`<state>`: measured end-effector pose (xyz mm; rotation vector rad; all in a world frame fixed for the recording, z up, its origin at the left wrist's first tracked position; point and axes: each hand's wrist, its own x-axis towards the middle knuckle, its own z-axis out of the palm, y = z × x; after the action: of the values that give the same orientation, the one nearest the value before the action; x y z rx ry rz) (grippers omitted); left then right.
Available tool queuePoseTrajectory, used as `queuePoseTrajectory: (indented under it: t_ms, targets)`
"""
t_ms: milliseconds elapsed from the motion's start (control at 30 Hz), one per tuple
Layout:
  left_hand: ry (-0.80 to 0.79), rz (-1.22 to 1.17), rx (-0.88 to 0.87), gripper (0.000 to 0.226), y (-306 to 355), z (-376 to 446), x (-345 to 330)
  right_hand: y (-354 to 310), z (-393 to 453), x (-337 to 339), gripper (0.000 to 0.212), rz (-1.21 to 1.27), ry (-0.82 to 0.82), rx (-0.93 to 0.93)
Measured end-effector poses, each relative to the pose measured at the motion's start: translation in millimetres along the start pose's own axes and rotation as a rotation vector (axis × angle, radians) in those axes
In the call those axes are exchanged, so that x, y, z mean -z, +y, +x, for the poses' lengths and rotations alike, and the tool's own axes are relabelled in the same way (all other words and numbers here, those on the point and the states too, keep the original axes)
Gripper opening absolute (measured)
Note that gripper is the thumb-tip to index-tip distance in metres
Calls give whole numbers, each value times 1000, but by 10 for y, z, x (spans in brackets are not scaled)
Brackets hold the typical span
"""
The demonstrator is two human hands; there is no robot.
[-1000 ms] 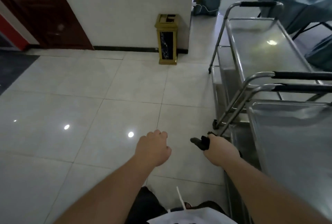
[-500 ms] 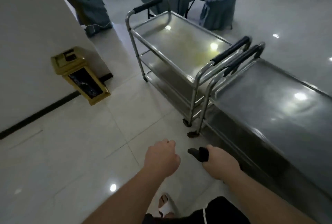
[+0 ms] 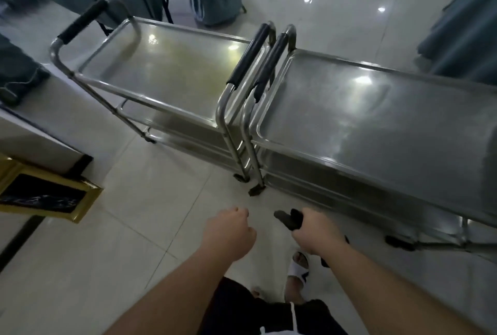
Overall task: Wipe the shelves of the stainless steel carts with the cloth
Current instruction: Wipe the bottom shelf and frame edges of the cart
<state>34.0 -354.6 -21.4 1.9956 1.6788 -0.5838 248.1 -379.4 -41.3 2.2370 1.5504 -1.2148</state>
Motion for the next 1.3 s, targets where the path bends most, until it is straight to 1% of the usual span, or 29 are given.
queuePoseTrajectory:
  t_ms: [200,400,500,700,800,900,1100,1200,1300]
  targets:
    - [-116,68,-57,47,-277,457,-84,-24,204,-146,37,98,-47,-167]
    - [-104,66,-201,44,-569,1028,-165,-135,335,-475,34,204,-1,-354]
    - [-138,78,-264,46,-697,1266,-202,-245,371,-728,29,228,6,-404]
    - [-178,108,-288,45,-767,1617,-418,-277,634,-1021,30,244,-88,-356]
    - [-186,112,-267,46,-693,1755,-594,-139,857,-1097,37,293,-62,-321]
    - [-181,107,-229,48,-600,1906,-824,68,1149,-1161,48,305,-45,-232]
    - [-203,63,-169,50,-450,2329,-1477,506,1867,-1382,38,292,-14,-178]
    - [-187,78,-193,48,-418,2710,-1824,738,2266,-1542,43,284,13,-211]
    - [-185,98,-208,45,-417,3131,-2112,957,2646,-1781,46,304,91,-202]
